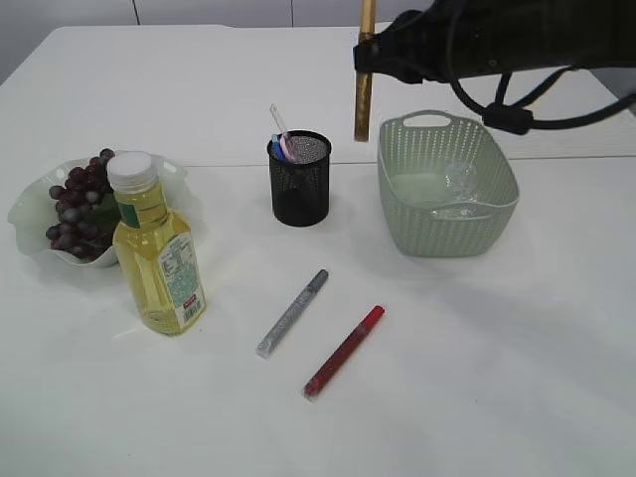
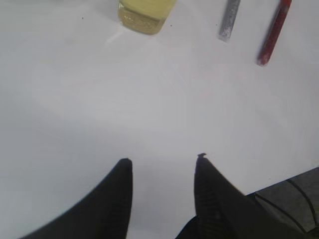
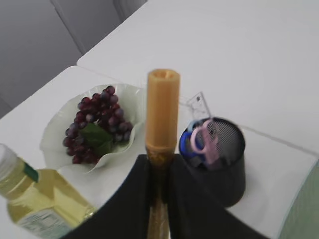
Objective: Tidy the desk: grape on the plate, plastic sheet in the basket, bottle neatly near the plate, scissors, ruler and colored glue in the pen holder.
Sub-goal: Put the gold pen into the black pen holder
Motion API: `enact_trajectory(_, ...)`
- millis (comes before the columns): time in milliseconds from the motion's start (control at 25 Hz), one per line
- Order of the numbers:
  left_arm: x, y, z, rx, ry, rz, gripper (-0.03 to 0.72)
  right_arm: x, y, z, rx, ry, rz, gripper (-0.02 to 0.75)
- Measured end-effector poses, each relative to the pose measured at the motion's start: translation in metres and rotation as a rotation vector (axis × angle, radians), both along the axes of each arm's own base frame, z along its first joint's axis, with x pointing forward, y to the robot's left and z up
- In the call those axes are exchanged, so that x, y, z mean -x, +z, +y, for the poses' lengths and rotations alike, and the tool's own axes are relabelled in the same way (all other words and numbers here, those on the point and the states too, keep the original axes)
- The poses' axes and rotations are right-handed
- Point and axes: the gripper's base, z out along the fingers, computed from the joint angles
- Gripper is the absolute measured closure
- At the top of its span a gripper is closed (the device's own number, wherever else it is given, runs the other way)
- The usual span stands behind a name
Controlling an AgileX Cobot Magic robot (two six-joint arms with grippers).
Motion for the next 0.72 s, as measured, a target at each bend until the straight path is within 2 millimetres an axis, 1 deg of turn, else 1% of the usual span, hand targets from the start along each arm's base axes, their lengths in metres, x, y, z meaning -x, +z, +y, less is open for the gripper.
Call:
enact_trajectory(80,0.000,0.000,-0.001,0.008,0.001,0.002,0.381,-0.015,0.004,0.003,0.028,0.013,-0.064,0.689)
enact_trajectory(200,0.001,0.000,-0.001,0.009,0.000,0.007,0.381,-0.040,0.005,0.010,0.054,0.028,-0.127,0.689)
enact_trajectory(360,0.002,-0.001,-0.001,0.005,-0.003,0.021,0.381,-0.072,-0.008,0.023,0.089,0.115,-0.205,0.689)
enact_trajectory(440,0.003,-0.001,0.000,0.003,-0.005,0.030,0.381,-0.087,-0.022,0.028,0.080,0.139,-0.209,0.689)
enact_trajectory(480,0.003,-0.001,0.000,0.003,-0.005,0.030,0.381,-0.093,-0.027,0.030,0.077,0.141,-0.214,0.689)
enact_trajectory(560,0.003,-0.001,0.000,0.003,-0.005,0.031,0.381,-0.103,-0.042,0.033,0.081,0.151,-0.214,0.689)
enact_trajectory(720,0.003,-0.001,0.000,0.003,-0.005,0.031,0.381,-0.112,-0.066,0.037,0.106,0.190,-0.248,0.689)
